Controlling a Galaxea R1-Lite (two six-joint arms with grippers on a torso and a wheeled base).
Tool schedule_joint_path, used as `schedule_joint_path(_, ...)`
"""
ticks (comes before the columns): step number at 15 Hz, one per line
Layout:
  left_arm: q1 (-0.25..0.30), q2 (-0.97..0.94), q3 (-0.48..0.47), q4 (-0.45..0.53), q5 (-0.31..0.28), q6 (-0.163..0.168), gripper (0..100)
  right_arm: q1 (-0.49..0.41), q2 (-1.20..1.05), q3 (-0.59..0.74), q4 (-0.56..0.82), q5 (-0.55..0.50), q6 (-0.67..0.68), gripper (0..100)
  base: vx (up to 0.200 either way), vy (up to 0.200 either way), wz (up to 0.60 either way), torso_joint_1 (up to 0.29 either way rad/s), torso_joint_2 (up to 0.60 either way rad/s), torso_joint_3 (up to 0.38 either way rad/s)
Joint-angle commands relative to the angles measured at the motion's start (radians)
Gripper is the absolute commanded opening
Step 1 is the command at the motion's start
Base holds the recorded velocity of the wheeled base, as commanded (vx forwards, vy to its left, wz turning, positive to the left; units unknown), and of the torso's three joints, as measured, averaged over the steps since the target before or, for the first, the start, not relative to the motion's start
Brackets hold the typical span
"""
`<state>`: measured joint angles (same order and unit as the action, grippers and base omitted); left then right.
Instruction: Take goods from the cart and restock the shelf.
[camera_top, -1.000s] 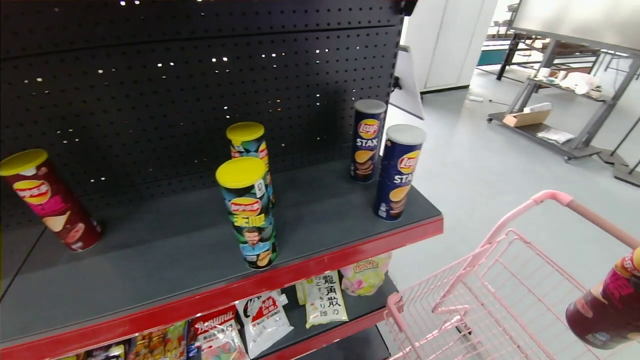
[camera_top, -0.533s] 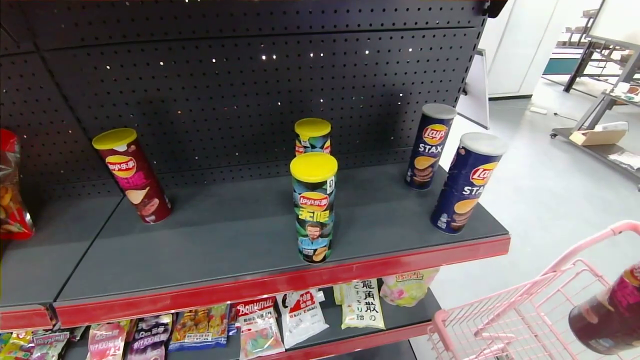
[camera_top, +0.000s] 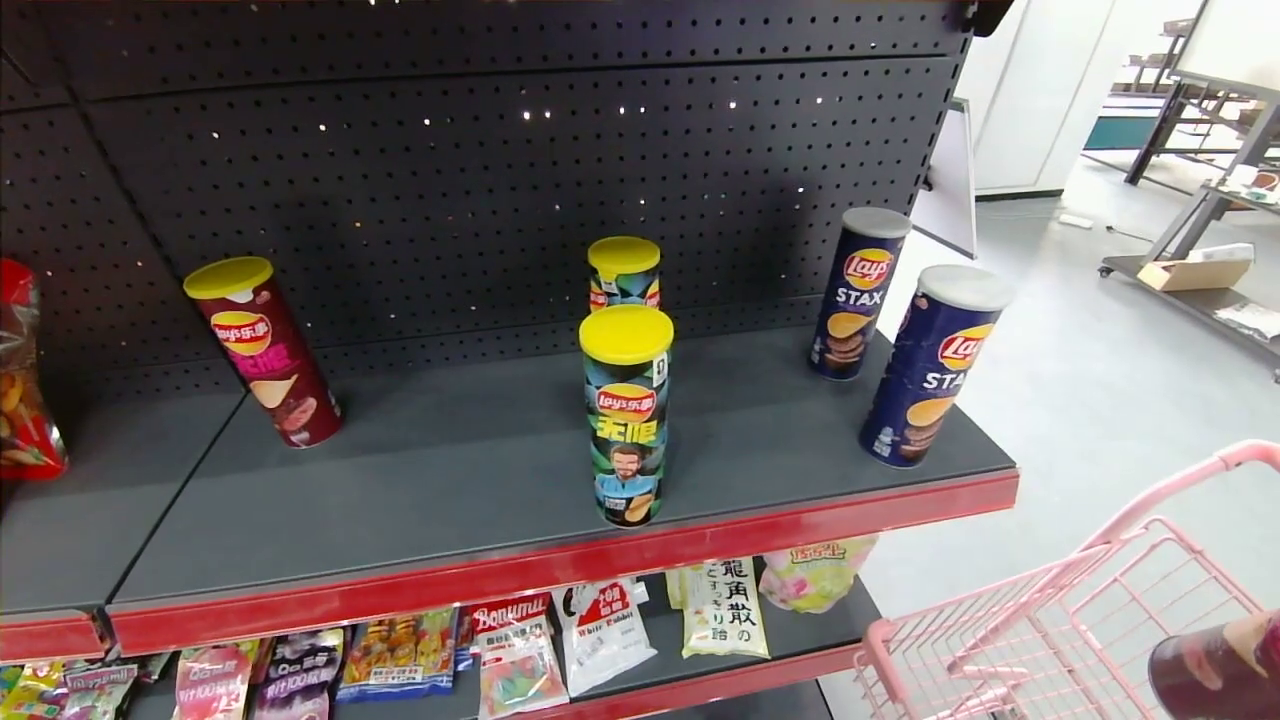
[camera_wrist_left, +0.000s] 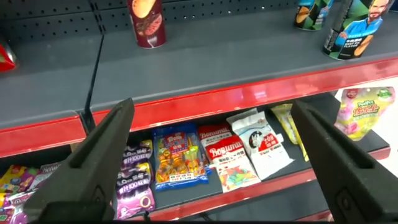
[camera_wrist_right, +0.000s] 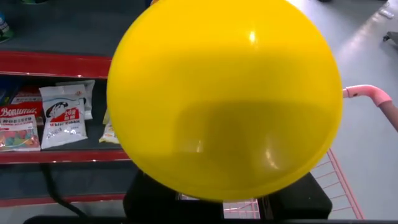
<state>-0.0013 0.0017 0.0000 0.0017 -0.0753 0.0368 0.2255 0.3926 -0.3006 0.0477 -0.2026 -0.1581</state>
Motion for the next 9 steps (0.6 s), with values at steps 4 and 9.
schedule_joint_path(4, 0.000, 0.000, 0.000, 0.000, 0.000, 0.002, 100, -0.005, -0.035, 0.025, 0.003, -0.005, 0.000, 0, 0.000, 0.150, 0.00, -0.002, 0.00, 0.002)
schedule_joint_path(9, 0.000, 0.000, 0.000, 0.000, 0.000, 0.002, 100, -0.005, -0.034, 0.028, 0.003, -0.005, 0.000, 0, 0.000, 0.200, 0.00, 0.005, 0.00, 0.001)
